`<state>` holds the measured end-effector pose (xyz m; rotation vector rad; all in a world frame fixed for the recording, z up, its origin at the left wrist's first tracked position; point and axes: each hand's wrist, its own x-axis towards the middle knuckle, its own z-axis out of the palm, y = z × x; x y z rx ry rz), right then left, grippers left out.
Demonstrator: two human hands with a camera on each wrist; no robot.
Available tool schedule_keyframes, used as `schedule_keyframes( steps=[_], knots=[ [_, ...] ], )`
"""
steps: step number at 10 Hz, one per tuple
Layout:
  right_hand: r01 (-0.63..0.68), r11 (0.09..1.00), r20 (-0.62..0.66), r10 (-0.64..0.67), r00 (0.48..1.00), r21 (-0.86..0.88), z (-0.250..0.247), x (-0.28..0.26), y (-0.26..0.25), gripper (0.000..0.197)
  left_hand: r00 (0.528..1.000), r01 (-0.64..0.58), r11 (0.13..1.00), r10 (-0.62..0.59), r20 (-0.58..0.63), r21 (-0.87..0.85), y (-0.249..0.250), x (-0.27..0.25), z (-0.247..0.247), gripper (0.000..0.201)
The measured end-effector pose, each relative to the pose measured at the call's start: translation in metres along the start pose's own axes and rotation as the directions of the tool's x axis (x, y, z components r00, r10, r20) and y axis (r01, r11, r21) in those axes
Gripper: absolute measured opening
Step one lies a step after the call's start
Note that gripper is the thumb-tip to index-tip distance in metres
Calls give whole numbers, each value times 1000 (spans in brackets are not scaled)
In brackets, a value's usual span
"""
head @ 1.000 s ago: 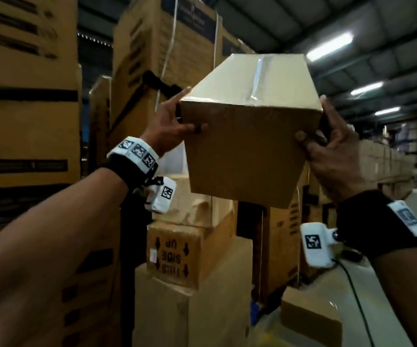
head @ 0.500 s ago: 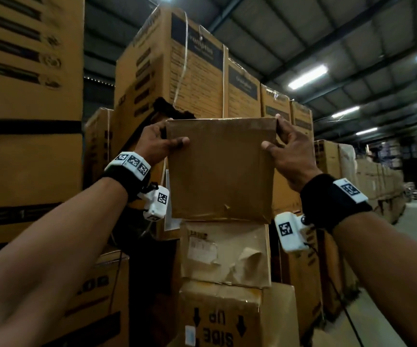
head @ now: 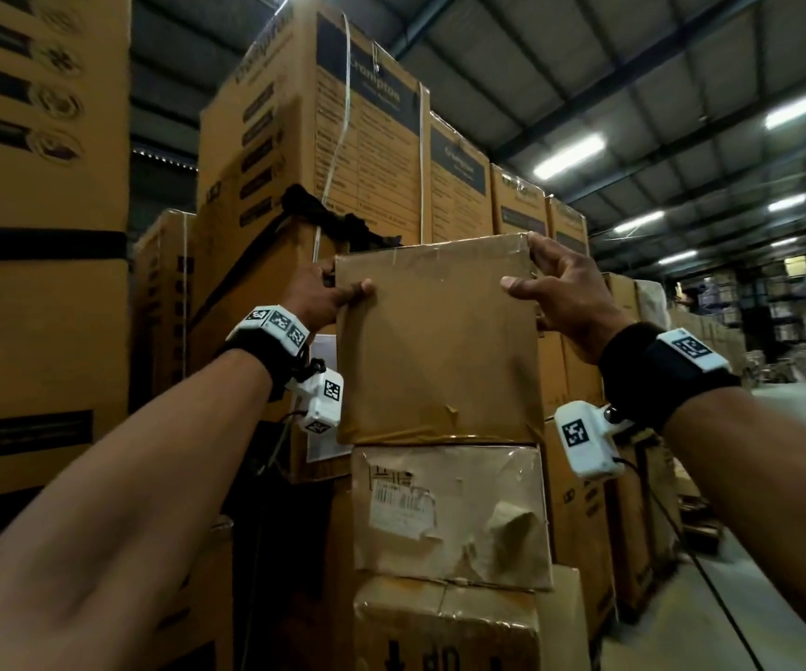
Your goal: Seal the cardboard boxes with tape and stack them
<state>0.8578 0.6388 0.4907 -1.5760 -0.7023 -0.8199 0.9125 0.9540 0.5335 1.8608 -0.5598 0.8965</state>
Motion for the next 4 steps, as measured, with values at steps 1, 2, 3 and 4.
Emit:
schedule_keyframes(
  steps=[1, 2, 3, 4],
  knots=[
    [-18, 1000, 5, 18, 1000, 13, 2, -1, 1, 78, 1000, 12, 1000, -12, -3, -23, -12, 3, 0, 54],
    [-31, 999, -16, 32, 999, 24, 4, -4, -2, 80, 998, 54, 998, -52, -31, 37, -9, 1, -2, 71],
    [-34, 999, -23, 35, 999, 18, 6, -9, -4, 78, 994, 30, 993, -17, -112, 114, -3, -5, -1, 95],
    [-33, 999, -45, 31, 998, -33, 7, -19, -5, 77, 912, -125, 959, 212, -352, 255, 12, -25, 5, 76]
  ],
)
